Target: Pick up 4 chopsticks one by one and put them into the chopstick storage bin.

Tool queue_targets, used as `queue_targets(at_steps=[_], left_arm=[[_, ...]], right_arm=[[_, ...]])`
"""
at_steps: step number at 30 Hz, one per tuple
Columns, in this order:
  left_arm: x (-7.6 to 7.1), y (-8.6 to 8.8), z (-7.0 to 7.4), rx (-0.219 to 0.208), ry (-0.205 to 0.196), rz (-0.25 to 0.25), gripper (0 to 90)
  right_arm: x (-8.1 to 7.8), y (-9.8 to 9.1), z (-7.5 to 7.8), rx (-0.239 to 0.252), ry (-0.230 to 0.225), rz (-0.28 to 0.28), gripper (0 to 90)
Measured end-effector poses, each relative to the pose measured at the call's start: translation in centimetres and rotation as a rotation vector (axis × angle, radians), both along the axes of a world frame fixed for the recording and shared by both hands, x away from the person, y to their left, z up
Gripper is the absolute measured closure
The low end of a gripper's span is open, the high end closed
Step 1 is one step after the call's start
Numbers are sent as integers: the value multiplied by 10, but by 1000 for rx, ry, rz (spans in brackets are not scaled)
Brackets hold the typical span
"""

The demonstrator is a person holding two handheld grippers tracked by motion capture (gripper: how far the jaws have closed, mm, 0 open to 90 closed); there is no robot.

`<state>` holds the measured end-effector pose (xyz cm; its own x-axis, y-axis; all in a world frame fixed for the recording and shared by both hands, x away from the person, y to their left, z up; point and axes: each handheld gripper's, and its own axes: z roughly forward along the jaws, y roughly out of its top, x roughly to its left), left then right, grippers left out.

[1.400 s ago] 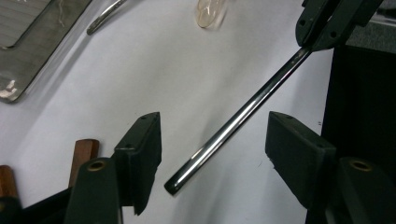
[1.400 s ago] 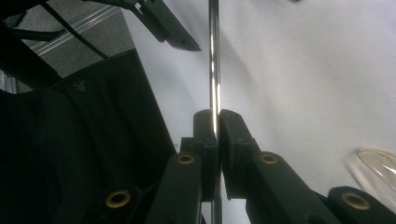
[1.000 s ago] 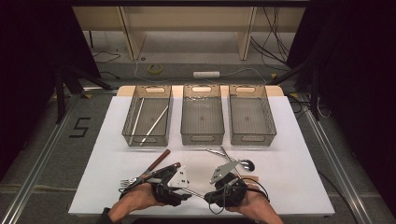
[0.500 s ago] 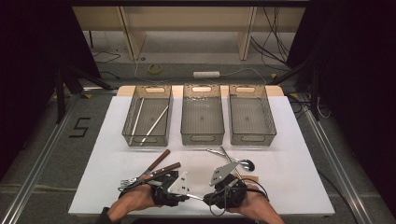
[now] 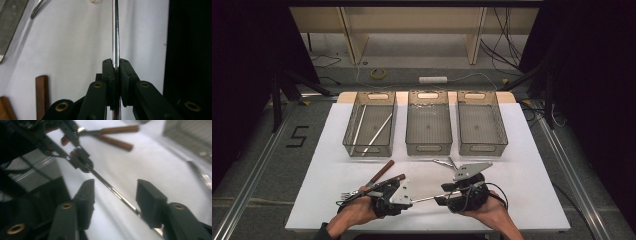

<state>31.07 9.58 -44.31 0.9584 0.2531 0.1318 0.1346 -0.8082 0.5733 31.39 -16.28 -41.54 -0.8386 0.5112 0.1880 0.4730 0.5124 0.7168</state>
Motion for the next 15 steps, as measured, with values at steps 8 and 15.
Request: queue_targets(at_steps=[8,15], left_arm=[[12,16,5,-55,13,171,833],[20,30,10,-114,14,280,834]], right_arm=[[2,-17,5,54,-55,-161,376],[1,-33,2,75,-93,-256,358]])
